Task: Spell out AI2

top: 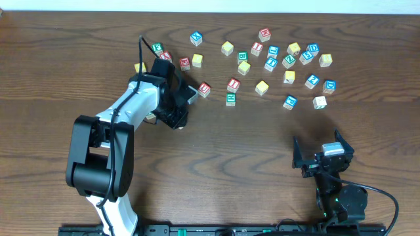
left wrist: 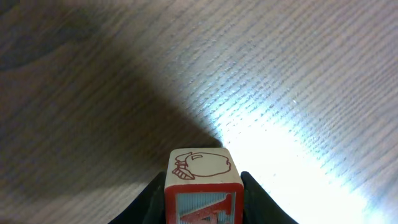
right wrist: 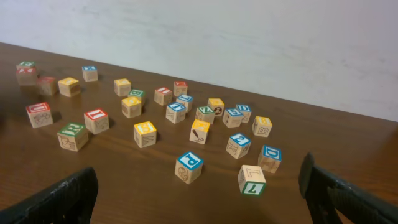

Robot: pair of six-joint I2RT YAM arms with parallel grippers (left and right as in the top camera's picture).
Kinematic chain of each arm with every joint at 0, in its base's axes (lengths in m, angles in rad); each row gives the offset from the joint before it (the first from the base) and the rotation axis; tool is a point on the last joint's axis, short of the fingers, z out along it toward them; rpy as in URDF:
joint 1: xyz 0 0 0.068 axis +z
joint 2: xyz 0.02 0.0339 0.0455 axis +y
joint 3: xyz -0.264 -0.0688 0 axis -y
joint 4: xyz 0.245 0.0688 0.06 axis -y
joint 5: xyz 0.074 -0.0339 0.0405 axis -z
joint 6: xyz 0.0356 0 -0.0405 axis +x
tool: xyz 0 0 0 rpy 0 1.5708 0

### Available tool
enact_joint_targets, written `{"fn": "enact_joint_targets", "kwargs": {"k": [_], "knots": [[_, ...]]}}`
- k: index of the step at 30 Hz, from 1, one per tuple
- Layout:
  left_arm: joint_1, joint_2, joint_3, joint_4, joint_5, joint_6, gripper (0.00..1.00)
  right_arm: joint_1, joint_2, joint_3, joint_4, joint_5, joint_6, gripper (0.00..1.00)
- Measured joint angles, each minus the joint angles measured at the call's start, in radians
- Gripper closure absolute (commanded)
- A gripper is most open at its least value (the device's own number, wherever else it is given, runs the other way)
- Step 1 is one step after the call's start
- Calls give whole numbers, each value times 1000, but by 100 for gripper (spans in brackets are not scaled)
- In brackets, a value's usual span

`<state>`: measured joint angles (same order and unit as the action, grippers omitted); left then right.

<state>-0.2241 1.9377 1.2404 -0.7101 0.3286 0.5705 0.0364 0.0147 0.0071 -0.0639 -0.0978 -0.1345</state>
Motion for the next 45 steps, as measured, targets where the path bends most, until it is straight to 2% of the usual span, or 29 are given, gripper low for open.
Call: {"fn": "enact_joint_targets", "kwargs": {"k": [5, 17, 30, 35, 37, 41, 45], "knots": [[0, 0, 0, 23, 3, 109, 78, 0, 0, 0, 0, 0, 0, 1], [0, 0, -2, 86, 2, 283, 80, 0, 0, 0, 0, 0, 0, 1], [-9, 0, -2, 72, 2, 495, 80, 0, 0, 0, 0, 0, 0, 1], [-14, 0, -2, 76, 2, 543, 79, 0, 0, 0, 0, 0, 0, 1], [-16, 0, -2, 79, 2, 557, 70, 0, 0, 0, 0, 0, 0, 1], [-19, 0, -2, 87, 2, 565, 42, 0, 0, 0, 0, 0, 0, 1], [-19, 0, -2, 89, 2, 579, 39, 0, 0, 0, 0, 0, 0, 1]]}}
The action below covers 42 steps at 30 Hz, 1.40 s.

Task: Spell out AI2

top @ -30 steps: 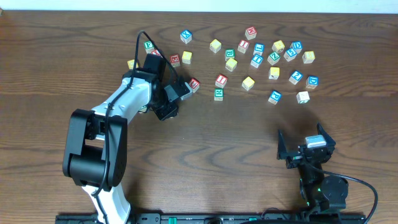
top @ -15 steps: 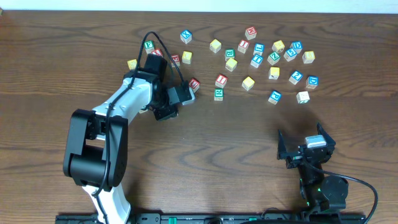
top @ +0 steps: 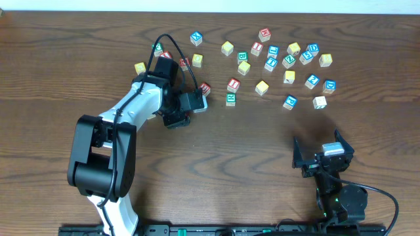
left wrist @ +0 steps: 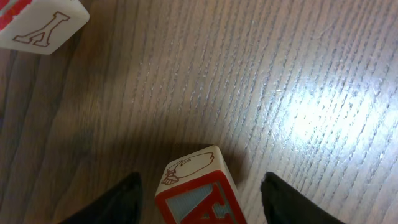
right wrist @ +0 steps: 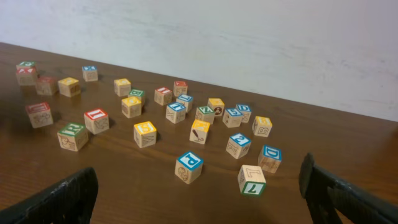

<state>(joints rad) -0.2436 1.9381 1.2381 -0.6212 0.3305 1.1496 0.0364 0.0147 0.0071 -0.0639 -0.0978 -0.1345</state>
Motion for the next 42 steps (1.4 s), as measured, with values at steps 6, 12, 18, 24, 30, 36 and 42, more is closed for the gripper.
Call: {"fn": "enact_joint_targets", "kwargs": {"k": [6, 12, 18, 24, 30, 36, 42], "knots": [[0, 0, 0, 0, 0, 1, 39, 0, 0, 0, 0, 0, 0, 1], [0, 0, 0, 0, 0, 0, 31, 0, 0, 0, 0, 0, 0, 1], [0, 0, 0, 3, 0, -4, 4, 0, 0, 0, 0, 0, 0, 1], [0, 0, 0, 32, 0, 0, 3, 0, 0, 0, 0, 0, 0, 1], [0, 0, 0, 42, 0, 0, 3, 0, 0, 0, 0, 0, 0, 1], [0, -5, 1, 42, 0, -23, 3, 0, 0, 0, 0, 0, 0, 1], [0, -111, 16, 45, -3, -123, 3, 0, 0, 0, 0, 0, 0, 1]]}}
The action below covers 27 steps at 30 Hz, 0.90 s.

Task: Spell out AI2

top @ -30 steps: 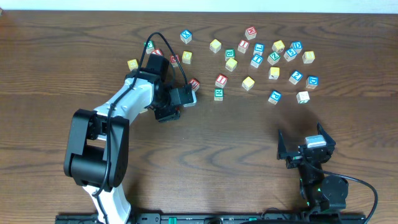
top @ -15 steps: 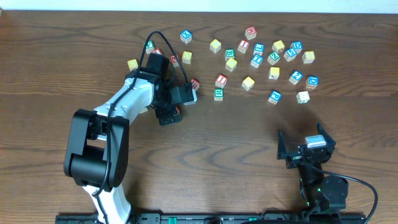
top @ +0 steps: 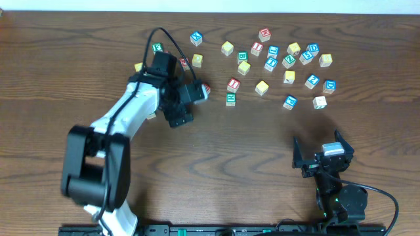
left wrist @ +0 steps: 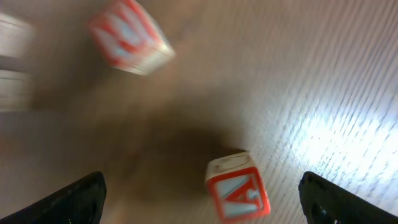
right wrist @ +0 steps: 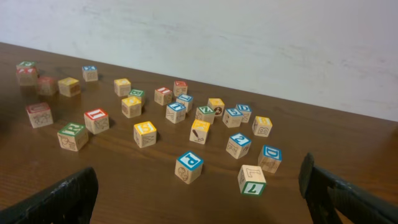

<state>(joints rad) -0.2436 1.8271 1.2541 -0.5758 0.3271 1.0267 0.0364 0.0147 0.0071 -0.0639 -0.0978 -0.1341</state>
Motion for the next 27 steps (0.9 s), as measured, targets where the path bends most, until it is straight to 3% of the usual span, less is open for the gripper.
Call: {"fn": "enact_joint_targets", "kwargs": {"k": [7, 12, 18, 22, 27], "knots": [[0, -267, 19, 41, 0, -245, 3, 0, 0, 0, 0, 0, 0, 1], [-1, -370, 29, 108, -1, -614, 3, 0, 0, 0, 0, 0, 0, 1], [-10, -312, 33, 112, -170, -1146, 3, 0, 0, 0, 0, 0, 0, 1], [-17, -211, 32, 111, -300, -1358, 3, 0, 0, 0, 0, 0, 0, 1], [-34, -68, 27, 105, -362, -1503, 2, 0, 0, 0, 0, 0, 0, 1]]}}
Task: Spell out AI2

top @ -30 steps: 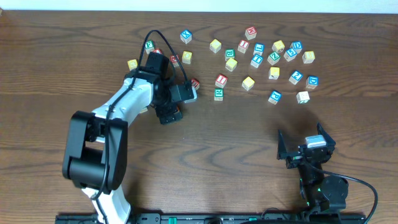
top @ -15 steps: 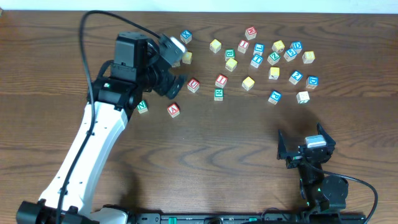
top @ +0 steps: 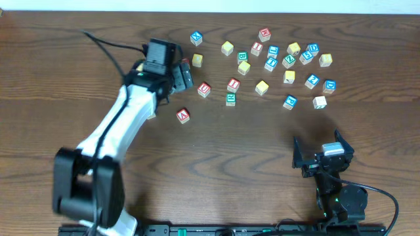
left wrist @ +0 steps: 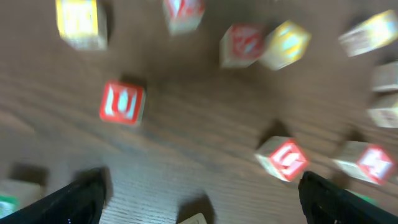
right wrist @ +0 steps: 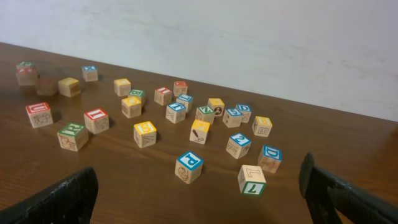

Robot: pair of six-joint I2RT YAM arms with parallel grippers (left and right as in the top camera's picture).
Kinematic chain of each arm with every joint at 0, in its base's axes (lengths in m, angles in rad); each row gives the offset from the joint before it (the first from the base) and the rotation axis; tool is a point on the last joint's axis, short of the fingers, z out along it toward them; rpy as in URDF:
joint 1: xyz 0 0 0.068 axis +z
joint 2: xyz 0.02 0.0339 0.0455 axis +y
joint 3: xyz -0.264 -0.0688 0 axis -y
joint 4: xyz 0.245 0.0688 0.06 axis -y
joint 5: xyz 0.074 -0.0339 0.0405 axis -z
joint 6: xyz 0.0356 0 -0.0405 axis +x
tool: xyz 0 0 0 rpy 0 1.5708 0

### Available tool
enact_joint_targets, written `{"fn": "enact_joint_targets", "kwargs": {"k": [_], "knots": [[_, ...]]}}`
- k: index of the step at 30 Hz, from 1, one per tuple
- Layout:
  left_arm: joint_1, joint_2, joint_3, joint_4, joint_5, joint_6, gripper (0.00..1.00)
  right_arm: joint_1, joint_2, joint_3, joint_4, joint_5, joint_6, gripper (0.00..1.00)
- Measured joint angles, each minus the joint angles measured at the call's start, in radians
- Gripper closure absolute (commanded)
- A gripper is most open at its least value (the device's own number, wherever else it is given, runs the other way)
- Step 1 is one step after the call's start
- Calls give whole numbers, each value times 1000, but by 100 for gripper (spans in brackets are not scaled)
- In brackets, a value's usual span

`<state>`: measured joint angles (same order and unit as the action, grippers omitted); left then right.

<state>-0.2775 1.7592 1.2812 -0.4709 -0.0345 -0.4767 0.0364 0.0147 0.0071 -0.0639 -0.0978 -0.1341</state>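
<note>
The red A block lies by itself on the table, in front of the block cluster. My left gripper hovers open behind it, over the cluster's left end. The blurred left wrist view shows the left gripper with its fingers wide apart, nothing between them, and a red U block below. A red I block sits mid-cluster and shows as the I block in the right wrist view. A blue block that looks like a 2 lies to the right. My right gripper rests open near the front right.
Several lettered blocks are scattered across the back of the table, among them a red U block, a green block, a blue P block and a blue D block. The left arm crosses the table's left side.
My left gripper, still open, has moved from just over the A block back toward the far-left blocks. The A block now lies uncovered on the table. The right arm has not moved.
My left gripper was shut on the A block, low over the table. Then it stood open with the block resting between its fingers. Then it was higher with the block below, and now it is away over the cluster.
</note>
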Motion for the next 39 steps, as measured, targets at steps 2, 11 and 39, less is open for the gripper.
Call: {"fn": "enact_joint_targets", "kwargs": {"k": [2, 11, 39], "knots": [[-8, 48, -3, -6, -7, -53, 3, 0, 0, 0, 0, 0, 0, 1], [-47, 147, -10, -29, -24, -194, 3, 0, 0, 0, 0, 0, 0, 1], [-158, 147, -10, -177, -25, -410, 17, 0, 0, 0, 0, 0, 0, 1]]}}
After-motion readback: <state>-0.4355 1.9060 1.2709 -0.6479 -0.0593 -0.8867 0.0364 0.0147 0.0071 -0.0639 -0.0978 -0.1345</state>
